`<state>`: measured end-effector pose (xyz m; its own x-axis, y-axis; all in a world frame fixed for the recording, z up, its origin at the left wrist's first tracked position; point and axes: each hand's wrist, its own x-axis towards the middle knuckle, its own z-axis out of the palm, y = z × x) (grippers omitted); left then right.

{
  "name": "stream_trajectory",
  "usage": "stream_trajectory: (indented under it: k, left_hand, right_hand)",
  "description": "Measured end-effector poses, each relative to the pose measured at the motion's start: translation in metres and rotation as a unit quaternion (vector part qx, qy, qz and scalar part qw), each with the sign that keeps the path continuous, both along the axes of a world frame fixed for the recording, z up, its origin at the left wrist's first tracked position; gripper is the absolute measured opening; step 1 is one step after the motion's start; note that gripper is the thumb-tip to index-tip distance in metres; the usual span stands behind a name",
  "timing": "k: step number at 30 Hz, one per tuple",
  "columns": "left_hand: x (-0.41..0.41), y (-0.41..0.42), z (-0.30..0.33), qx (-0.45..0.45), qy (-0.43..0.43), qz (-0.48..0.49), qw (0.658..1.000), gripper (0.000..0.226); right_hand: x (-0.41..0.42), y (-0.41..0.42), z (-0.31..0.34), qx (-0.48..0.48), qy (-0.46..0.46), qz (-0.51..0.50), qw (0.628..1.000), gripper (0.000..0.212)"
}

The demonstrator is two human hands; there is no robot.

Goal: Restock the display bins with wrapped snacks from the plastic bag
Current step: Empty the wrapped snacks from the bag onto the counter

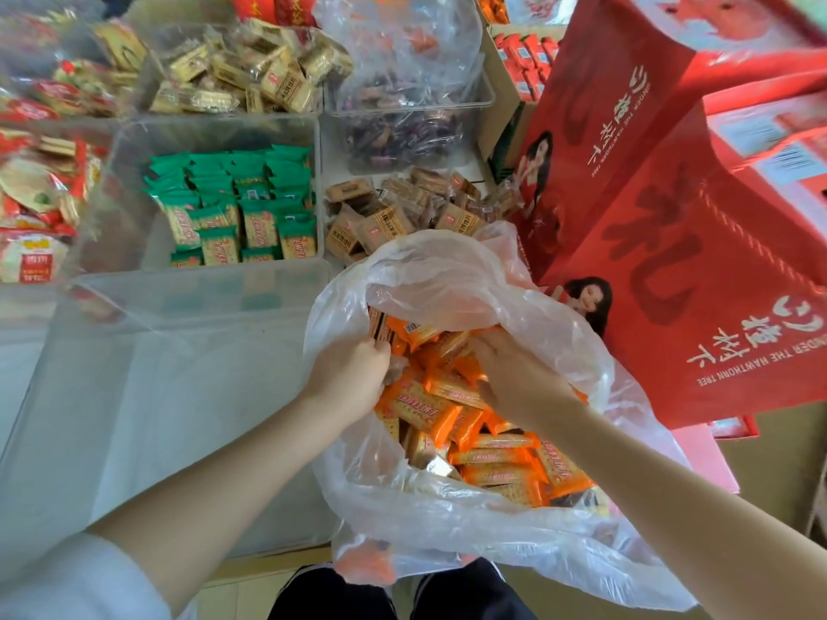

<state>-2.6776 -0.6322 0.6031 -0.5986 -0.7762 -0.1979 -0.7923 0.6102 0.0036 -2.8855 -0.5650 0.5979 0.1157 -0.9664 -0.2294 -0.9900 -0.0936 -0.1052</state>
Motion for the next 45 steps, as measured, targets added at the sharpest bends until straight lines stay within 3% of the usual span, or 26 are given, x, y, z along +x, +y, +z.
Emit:
stream_trajectory:
  k: [2,5,8,12,15,18,20,22,25,27,29,30,31,33,35,37,39,41,43,45]
  left_hand:
    - [0.007,0.003,0.015,-0.021,0.106,0.007,0.994,0.016]
    - [0.017,0.003,0.033,-0.016,0.263,0.019,0.965,0.011]
    - [0.026,-0.002,0.041,-0.018,0.295,0.035,0.955,0.01]
    - [0.032,-0.009,0.04,-0.026,0.314,0.089,0.945,0.017]
    - [0.028,-0.022,0.046,-0.001,0.377,0.163,0.912,0.02]
    - [0.02,-0.044,0.052,0.096,0.466,0.283,0.833,0.02]
    - [0.013,-0.063,0.056,0.168,0.547,0.345,0.744,0.019]
    - [0.003,-0.087,0.06,0.197,0.595,0.385,0.677,0.015]
    - [-0.017,-0.128,0.061,0.222,0.651,0.413,0.597,0.01]
    - [-0.03,-0.154,0.054,0.234,0.657,0.423,0.578,0.017]
    - [-0.038,-0.172,0.037,0.244,0.626,0.428,0.605,0.025]
    - [-0.04,-0.179,0.027,0.243,0.591,0.423,0.643,0.028]
    - [-0.041,-0.184,0.016,0.23,0.533,0.406,0.706,0.031]
    - [-0.04,-0.184,0.001,0.178,0.397,0.339,0.834,0.041]
    - [-0.039,-0.174,0.0,0.098,0.359,0.259,0.891,0.047]
    - [-0.041,-0.155,0.011,0.047,0.399,0.155,0.903,0.045]
    - [-0.045,-0.132,0.021,0.122,0.407,0.04,0.904,0.051]
    - [-0.052,-0.113,0.021,0.223,0.348,-0.057,0.909,0.073]
    - [-0.065,-0.104,0.007,0.251,0.291,-0.138,0.913,0.097]
    - [-0.08,-0.103,-0.015,0.211,0.239,-0.173,0.932,0.111]
  right_hand:
    - [0.019,0.002,-0.005,-0.008,-0.016,0.058,0.998,0.052]
    - [0.046,0.0,-0.021,0.038,-0.032,0.098,0.994,0.071]
    - [0.06,-0.005,-0.03,0.061,0.003,0.105,0.993,0.092]
    - [0.048,-0.014,-0.029,0.012,0.044,0.053,0.998,0.073]
    - [0.03,-0.021,-0.018,0.013,0.087,0.011,0.996,0.057]
    - [0.023,-0.028,-0.003,0.043,0.102,-0.003,0.994,0.054]
    - [0.027,-0.031,0.01,0.046,0.091,0.04,0.994,0.034]
    - [0.037,-0.03,0.025,0.008,0.024,0.117,0.993,0.016]
    - [0.036,-0.036,0.043,-0.208,-0.028,0.163,0.964,0.007]
    - [0.023,-0.049,0.049,-0.306,0.055,0.118,0.943,0.032]
    - [0.008,-0.055,0.054,-0.223,0.128,0.057,0.965,0.08]
    - [0.002,-0.058,0.051,-0.167,0.153,0.036,0.973,0.1]
    - [-0.005,-0.058,0.043,-0.103,0.188,0.024,0.976,0.113]
    - [-0.015,-0.06,0.022,-0.031,0.224,-0.014,0.974,0.117]
    - [-0.025,-0.069,0.009,-0.028,0.191,-0.093,0.977,0.107]
    - [-0.039,-0.084,0.003,0.004,0.041,-0.206,0.978,0.087]
    - [-0.053,-0.098,0.004,0.035,-0.081,-0.274,0.958,0.057]
    - [-0.062,-0.103,0.007,0.02,-0.119,-0.274,0.954,0.045]
    - [-0.063,-0.103,0.01,0.051,-0.143,-0.244,0.958,0.05]
    - [-0.063,-0.094,0.013,0.119,-0.181,-0.23,0.949,0.083]
